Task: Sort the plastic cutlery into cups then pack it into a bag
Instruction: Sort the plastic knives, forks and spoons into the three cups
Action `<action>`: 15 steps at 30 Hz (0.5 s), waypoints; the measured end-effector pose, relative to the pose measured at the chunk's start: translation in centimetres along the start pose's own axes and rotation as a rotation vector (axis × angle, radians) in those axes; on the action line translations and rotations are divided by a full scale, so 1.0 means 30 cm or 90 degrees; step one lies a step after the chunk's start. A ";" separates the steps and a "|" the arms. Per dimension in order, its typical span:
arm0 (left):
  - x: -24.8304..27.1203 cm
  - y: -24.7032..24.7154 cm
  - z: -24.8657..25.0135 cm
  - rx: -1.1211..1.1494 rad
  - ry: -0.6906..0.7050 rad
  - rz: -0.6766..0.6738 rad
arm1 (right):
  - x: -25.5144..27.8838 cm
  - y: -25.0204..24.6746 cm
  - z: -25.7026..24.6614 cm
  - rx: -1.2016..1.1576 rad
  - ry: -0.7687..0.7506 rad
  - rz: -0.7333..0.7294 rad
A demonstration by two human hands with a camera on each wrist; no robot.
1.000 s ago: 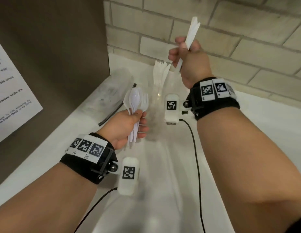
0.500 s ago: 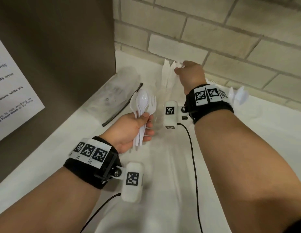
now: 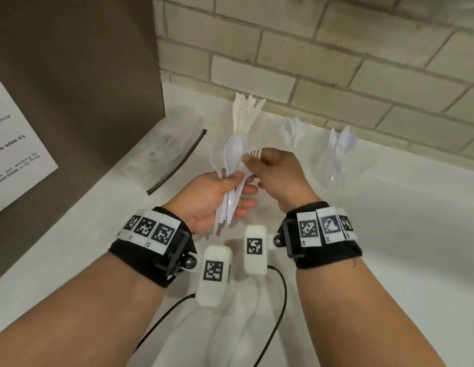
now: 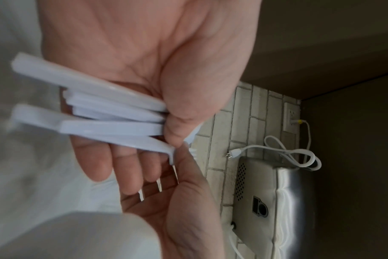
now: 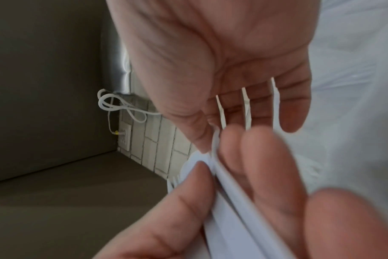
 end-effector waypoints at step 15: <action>0.004 0.000 -0.039 -0.260 0.010 0.035 | 0.068 0.000 -0.037 -0.133 -0.078 -0.034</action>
Point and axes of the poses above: each hand's wrist, its own x-axis away from the middle knuckle, its own y-axis out of the palm, z = x × y, the point moved 8 cm from there along -x, towards the middle knuckle, and after that the axes turned 12 degrees about x, right-handed, at the moved point
